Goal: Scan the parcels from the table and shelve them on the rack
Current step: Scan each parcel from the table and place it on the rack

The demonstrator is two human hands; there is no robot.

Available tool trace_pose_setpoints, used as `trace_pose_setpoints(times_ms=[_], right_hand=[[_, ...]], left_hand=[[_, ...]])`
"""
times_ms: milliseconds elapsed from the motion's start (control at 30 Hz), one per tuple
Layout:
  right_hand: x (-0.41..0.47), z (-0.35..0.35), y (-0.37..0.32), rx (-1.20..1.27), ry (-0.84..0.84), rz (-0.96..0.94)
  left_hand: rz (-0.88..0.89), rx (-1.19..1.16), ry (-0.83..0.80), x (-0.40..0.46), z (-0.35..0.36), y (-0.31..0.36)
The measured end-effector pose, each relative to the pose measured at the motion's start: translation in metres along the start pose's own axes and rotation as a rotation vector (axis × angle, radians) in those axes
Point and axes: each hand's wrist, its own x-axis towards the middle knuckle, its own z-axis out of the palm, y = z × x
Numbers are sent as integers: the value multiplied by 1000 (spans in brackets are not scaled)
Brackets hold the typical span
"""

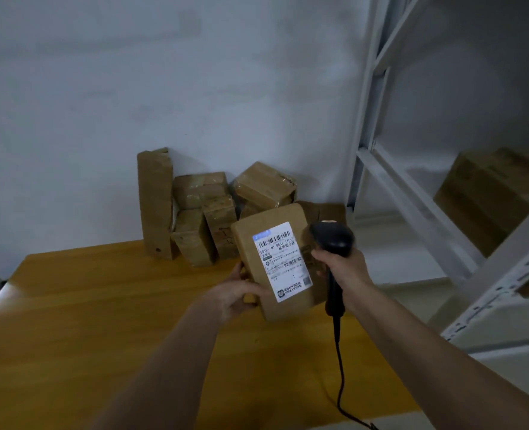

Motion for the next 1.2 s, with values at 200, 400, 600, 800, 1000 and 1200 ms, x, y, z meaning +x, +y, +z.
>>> trace_pose_setpoints(times_ms=[200,400,600,800,1000,1200], right_hand=[[-10,3,-21,-95,-40,-84],[-31,11,-41,-225,-180,-231],[-44,11,-43,-292,-232,-330],[-48,10,-45,-298,-264,-383],[-50,9,-43,-322,-292,-393],[-53,14,-39,-353,-284,-393]], left_hand=[[103,8,125,-7,3,30],[208,13,163,-14,-1,62],[263,28,160,-16,-2,77],[277,9,194,-14,-4,82],[304,9,175,-13,-6,84],[316,-6,155,-11,-13,80]])
